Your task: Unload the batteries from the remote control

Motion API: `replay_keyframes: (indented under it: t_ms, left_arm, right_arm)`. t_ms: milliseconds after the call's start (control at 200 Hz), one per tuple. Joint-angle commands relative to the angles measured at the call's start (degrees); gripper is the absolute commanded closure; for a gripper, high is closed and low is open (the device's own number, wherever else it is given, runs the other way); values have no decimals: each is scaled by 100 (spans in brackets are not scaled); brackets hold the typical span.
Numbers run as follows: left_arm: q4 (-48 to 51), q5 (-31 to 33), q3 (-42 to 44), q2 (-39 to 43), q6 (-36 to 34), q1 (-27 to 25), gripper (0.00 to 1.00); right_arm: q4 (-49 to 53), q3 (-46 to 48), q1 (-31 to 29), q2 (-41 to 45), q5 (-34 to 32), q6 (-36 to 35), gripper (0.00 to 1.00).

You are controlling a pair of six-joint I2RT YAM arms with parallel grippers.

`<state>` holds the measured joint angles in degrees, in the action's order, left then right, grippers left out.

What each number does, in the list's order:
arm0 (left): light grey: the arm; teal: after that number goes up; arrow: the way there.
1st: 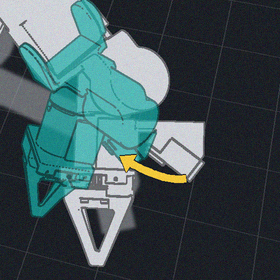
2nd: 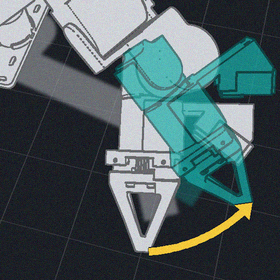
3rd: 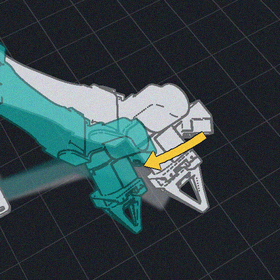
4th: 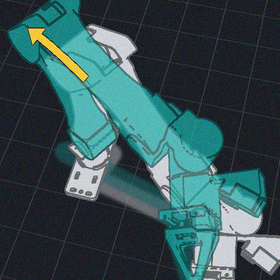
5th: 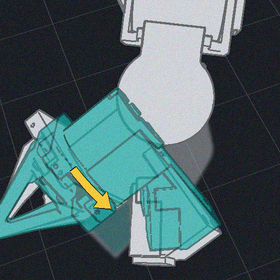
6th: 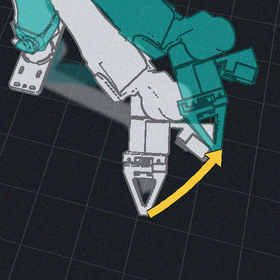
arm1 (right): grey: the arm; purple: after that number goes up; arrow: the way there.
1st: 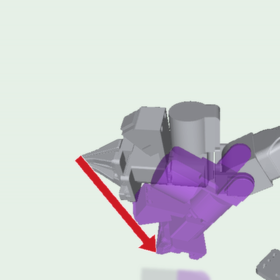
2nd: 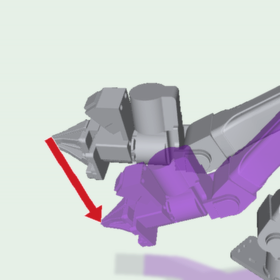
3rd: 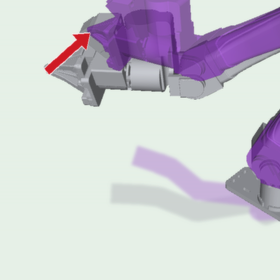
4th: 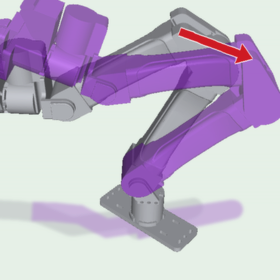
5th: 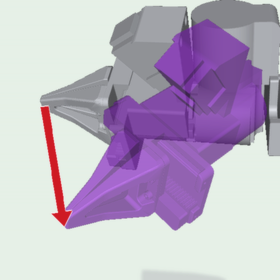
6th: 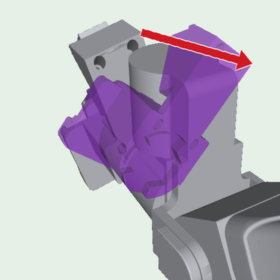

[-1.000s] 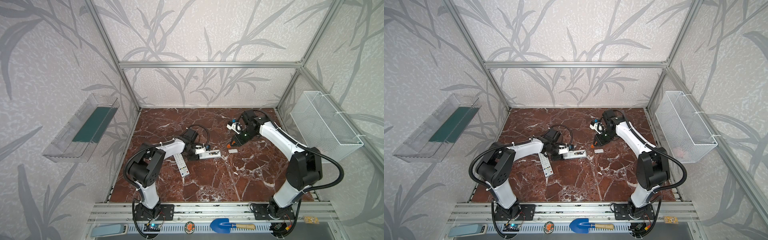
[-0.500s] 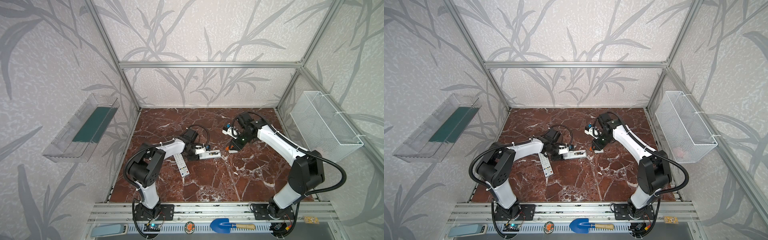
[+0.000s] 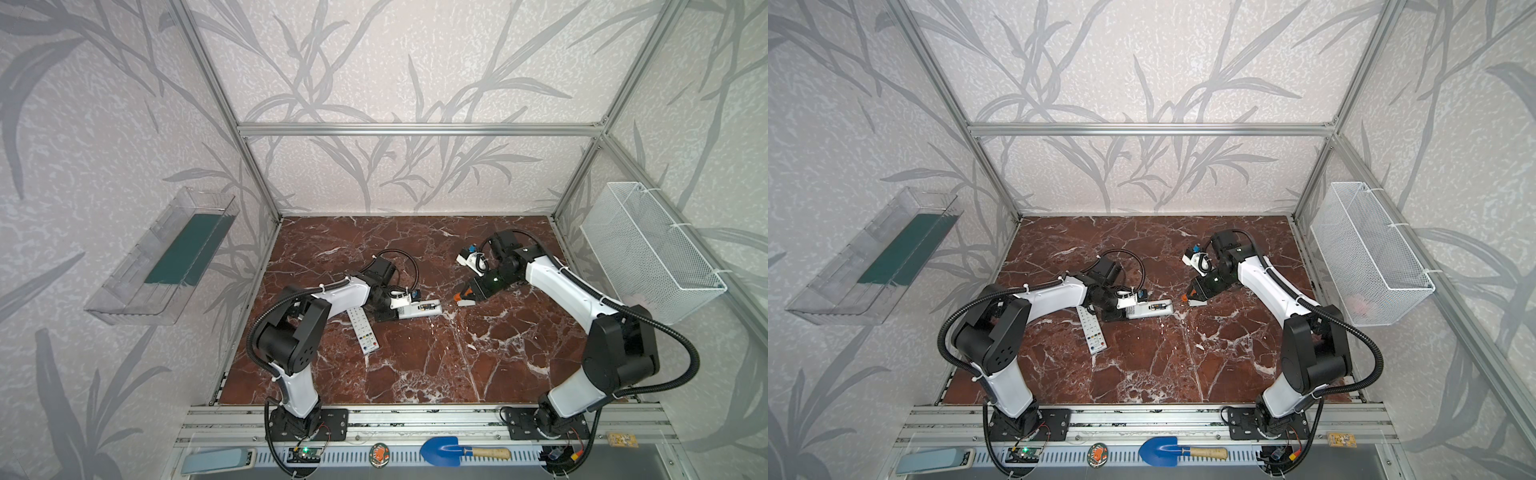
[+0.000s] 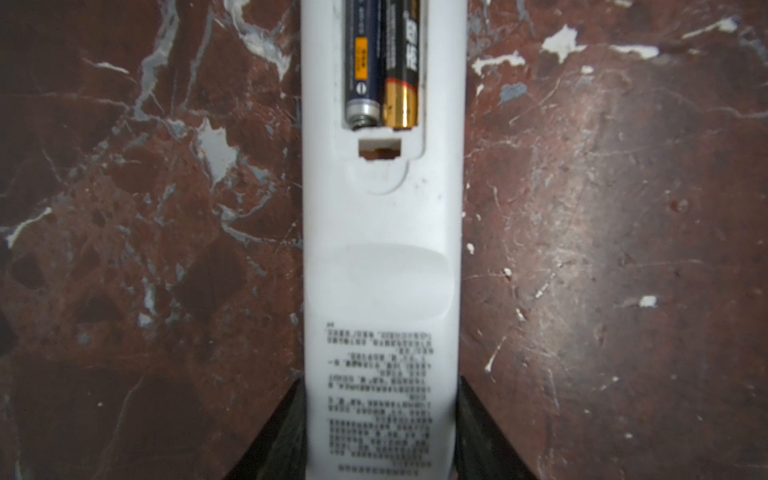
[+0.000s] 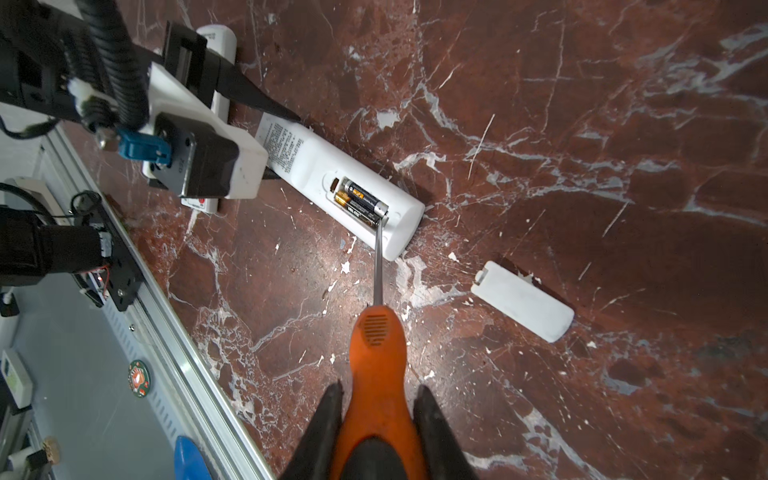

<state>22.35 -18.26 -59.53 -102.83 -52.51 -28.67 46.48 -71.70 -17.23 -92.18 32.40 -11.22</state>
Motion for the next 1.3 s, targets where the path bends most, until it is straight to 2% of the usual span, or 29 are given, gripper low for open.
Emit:
replay_keyframes:
  t_ms: [0,315,680,1030,1295]
  left_arm:
    - [493,-276,5,-15,-167,-87,100]
    - [542,-283,-19,-36,-198,-96,100]
    - [553,-281,-24,-35,-198,-95,100]
    - [640,-371,-11,-2,-295,-96,100]
    - [626,-319,-55,-45,-233,-96,100]
  right_arm:
    - [-609,117,-66,136,1504,324,100]
    - [-620,173,-17,328,1734,237,100]
    - [-532,61,-17,340,1555,236,100]
    - [-252,-228,-8,147,1003,267,100]
    - [750,-479,-14,99,-168,-237,100]
